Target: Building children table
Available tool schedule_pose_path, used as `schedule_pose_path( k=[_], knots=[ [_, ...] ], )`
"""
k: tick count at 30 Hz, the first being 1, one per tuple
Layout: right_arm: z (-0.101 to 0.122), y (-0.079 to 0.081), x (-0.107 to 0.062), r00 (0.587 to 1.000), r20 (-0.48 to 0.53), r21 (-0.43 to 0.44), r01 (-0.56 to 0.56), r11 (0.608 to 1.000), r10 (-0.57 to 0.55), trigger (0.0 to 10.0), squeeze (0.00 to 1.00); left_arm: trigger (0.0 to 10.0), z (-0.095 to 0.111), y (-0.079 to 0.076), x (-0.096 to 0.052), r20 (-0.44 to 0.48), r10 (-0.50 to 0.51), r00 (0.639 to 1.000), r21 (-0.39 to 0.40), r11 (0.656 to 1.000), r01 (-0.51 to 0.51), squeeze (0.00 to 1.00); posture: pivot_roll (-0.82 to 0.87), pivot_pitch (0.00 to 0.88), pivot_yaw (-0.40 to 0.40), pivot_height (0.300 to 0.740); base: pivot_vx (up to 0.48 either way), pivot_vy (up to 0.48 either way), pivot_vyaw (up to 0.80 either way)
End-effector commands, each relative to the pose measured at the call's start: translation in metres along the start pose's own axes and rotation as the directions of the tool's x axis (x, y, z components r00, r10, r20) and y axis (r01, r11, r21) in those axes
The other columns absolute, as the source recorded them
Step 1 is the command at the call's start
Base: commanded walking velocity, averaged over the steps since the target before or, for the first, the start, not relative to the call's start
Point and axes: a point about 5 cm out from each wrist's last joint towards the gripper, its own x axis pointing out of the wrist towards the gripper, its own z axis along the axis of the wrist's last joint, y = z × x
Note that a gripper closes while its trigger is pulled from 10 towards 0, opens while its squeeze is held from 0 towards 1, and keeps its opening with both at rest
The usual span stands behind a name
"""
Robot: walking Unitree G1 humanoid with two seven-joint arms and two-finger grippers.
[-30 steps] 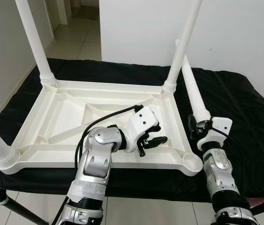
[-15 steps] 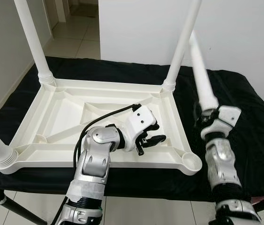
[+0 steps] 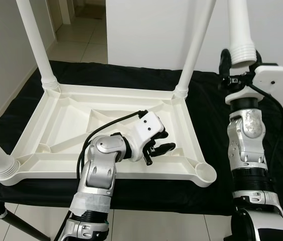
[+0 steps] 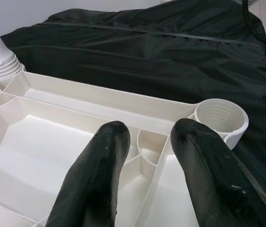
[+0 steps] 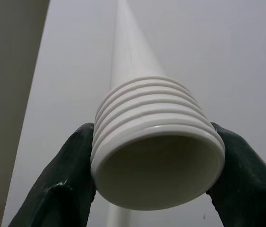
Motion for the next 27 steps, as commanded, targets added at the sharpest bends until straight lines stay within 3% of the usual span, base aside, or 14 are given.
schedule_pose_path(
  k=[1, 3, 7, 11, 12, 13, 14, 19, 21, 27],
  knots=[
    [0.005, 0.004, 0.001, 0.999, 0.02, -0.023, -0.044, 0.999, 0.044, 10.0, 0.0, 10.0, 0.036, 0.023, 0.011, 0.115, 0.371, 0.921, 0.001, 0.928, -0.374, 0.0, -0.02, 0.0, -0.056, 0.74, 0.0, 0.0, 0.0],
    [0.005, 0.004, 0.001, 0.999, 0.02, -0.023, -0.044, 0.999, 0.044, 10.0, 0.0, 10.0, 0.036, 0.023, 0.011, 0.115, 0.371, 0.921, 0.001, 0.928, -0.374, 0.0, -0.02, 0.0, -0.056, 0.74, 0.0, 0.0, 0.0],
    [-0.009, 0.013, -0.022, 0.992, -0.064, -0.02, -0.115, 0.993, 0.113, 10.0, 0.0, 10.0, 0.034, 0.029, 0.007, 0.118, 0.371, 0.921, -0.048, 0.928, -0.368, 0.0, -0.02, 0.0, -0.059, 0.74, 0.0, 0.0, 0.0],
    [-0.013, 0.015, -0.031, 0.986, -0.094, -0.011, -0.136, 0.991, 0.135, 10.0, 0.0, 10.0, 0.033, 0.032, 0.005, 0.117, 0.37, 0.922, -0.073, 0.929, -0.364, 0.0, -0.02, 0.0, -0.059, 0.74, 0.0, 0.0, 0.0],
    [-0.018, 0.019, -0.041, 0.977, -0.134, 0.008, -0.166, 0.986, 0.166, 10.0, 0.0, 10.0, 0.032, 0.036, 0.003, 0.114, 0.373, 0.921, -0.101, 0.926, -0.363, 0.16, -0.03, 0.0, -0.057, 0.74, 0.0, 0.0, 0.0],
    [-0.018, 0.019, -0.041, 0.977, -0.134, 0.008, -0.166, 0.986, 0.166, 10.0, 0.0, 10.0, 0.032, 0.036, 0.003, 0.114, 0.373, 0.921, -0.101, 0.926, -0.363, 0.16, -0.03, 0.0, -0.057, 0.74, 0.0, 0.0, 0.0],
    [-0.022, 0.022, -0.05, 0.969, -0.163, 0.022, -0.186, 0.982, 0.187, 10.0, 0.0, 10.0, 0.032, 0.039, 0.001, 0.114, 0.376, 0.92, -0.134, 0.923, -0.361, 1.0, -0.03, 0.0, -0.055, 0.74, 0.0, 0.0, 0.0],
    [-0.027, 0.027, -0.068, 0.951, -0.216, 0.053, -0.213, 0.976, 0.22, 10.0, 0.0, 10.0, 0.034, 0.043, 0.0, 0.129, 0.367, 0.921, -0.213, 0.918, -0.336, 1.0, -0.04, 0.0, -0.049, 0.74, 0.0, 0.0, 0.0],
    [-0.029, 0.032, -0.084, 0.934, -0.255, 0.065, -0.242, 0.968, 0.25, 10.0, 0.0, 10.0, 0.037, 0.046, 0.001, 0.14, 0.364, 0.921, -0.268, 0.909, -0.319, 1.0, -0.04, 0.0, -0.046, 0.74, 0.0, 0.0, 0.0],
    [-0.032, 0.034, -0.101, 0.911, -0.301, 0.07, -0.273, 0.96, 0.281, 10.0, 0.0, 10.0, 0.04, 0.053, 0.001, 0.144, 0.37, 0.918, -0.315, 0.896, -0.312, 1.0, -0.05, 0.0, -0.046, 0.74, 0.0, 0.0, 0.0]
  ],
)
